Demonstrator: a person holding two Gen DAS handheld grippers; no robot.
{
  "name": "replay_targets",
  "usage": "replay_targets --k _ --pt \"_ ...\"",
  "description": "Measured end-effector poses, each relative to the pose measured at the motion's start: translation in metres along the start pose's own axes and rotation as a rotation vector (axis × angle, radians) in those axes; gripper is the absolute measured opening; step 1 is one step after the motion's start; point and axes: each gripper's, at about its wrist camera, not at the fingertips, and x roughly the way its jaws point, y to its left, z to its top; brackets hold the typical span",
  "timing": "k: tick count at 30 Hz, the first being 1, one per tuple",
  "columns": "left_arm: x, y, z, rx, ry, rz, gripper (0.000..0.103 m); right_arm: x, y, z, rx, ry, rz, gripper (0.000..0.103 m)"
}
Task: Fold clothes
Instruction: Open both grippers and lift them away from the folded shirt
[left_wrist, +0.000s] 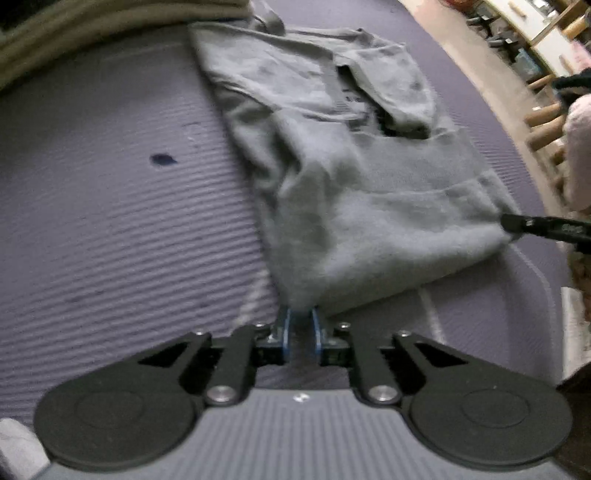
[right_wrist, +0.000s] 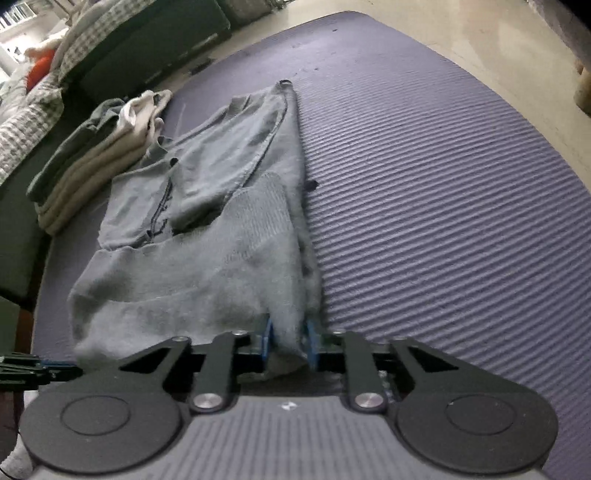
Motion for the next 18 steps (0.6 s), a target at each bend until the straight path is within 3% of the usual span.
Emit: replay_targets --k 3,6,7,9,14,18 --pt "-0.019 -0.003 0.008 0.053 -0.130 0.068 0.051 -0.008 0.007 0.005 -0.059 -0.100 -0.027 0.044" --pt "-0.037 -0.011 0.017 0.097 -0.250 0.010 0.045 -0.010 0.011 0.011 -0.080 -0.196 -0.028 0.044" --pt "-0.040 -0.014 0.022 0.105 -0.268 -0.031 0.044 -0.010 0.011 0.013 -0.078 -0.222 -0.005 0.036" --pt "-0.036 -0.023 0.033 0.126 -0.270 -0.099 0.035 -0.005 0.012 0.018 -0.079 -0.234 0.050 0.018" --pt "-0.007 -0.034 0.047 0.171 -0.237 -0.060 0.030 0.016 0.024 0.027 -0.158 -0.237 0.083 0.016" --pt "0.020 -0.013 0.052 0.100 -0.194 0.021 0.030 0.044 0.021 0.026 -0.205 -0.186 0.045 0.013"
